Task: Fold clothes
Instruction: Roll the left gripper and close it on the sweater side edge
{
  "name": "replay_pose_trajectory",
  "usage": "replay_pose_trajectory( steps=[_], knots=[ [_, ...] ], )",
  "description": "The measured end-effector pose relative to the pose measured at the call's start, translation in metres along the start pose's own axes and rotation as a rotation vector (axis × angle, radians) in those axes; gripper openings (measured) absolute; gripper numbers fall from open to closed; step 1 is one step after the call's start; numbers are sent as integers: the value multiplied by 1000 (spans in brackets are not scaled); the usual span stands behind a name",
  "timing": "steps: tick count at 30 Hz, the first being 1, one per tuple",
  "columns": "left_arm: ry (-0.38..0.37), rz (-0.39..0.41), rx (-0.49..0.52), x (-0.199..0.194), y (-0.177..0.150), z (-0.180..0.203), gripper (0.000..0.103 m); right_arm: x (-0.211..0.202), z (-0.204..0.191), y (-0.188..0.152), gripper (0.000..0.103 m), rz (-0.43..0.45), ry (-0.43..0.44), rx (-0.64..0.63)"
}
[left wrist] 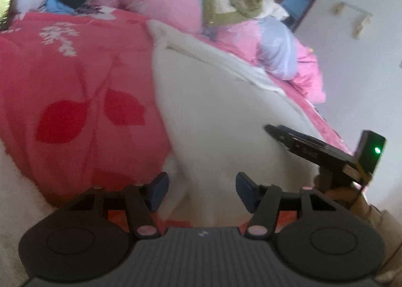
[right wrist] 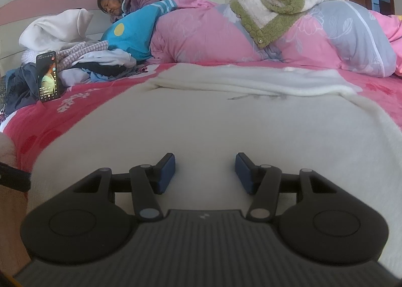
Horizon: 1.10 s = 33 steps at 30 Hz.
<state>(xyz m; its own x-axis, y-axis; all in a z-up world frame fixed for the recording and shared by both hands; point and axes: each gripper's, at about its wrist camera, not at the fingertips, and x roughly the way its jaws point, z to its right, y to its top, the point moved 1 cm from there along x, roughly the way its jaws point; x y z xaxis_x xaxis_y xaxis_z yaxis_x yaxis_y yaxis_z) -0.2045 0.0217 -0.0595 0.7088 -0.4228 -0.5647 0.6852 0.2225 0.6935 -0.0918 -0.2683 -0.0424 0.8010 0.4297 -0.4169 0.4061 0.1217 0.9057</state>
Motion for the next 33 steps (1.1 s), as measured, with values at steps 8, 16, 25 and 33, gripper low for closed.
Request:
replay_pose_trajectory(
  steps=[8,16,25,33],
  knots=[
    [-1,-30,-11,17,-4,-5,55,1,0,0,55,0,2,-3],
    [20,-20,-41,13,-9,-12,24,3,1,-1,57,9,8,-1],
    [17,0,-66,3,-6,-14,11,-14,-17,7,57,4,76,-82],
    [-44,20,-149,-7,3,-18,10,-43,-48,4,57,17,234,-243]
  ],
)
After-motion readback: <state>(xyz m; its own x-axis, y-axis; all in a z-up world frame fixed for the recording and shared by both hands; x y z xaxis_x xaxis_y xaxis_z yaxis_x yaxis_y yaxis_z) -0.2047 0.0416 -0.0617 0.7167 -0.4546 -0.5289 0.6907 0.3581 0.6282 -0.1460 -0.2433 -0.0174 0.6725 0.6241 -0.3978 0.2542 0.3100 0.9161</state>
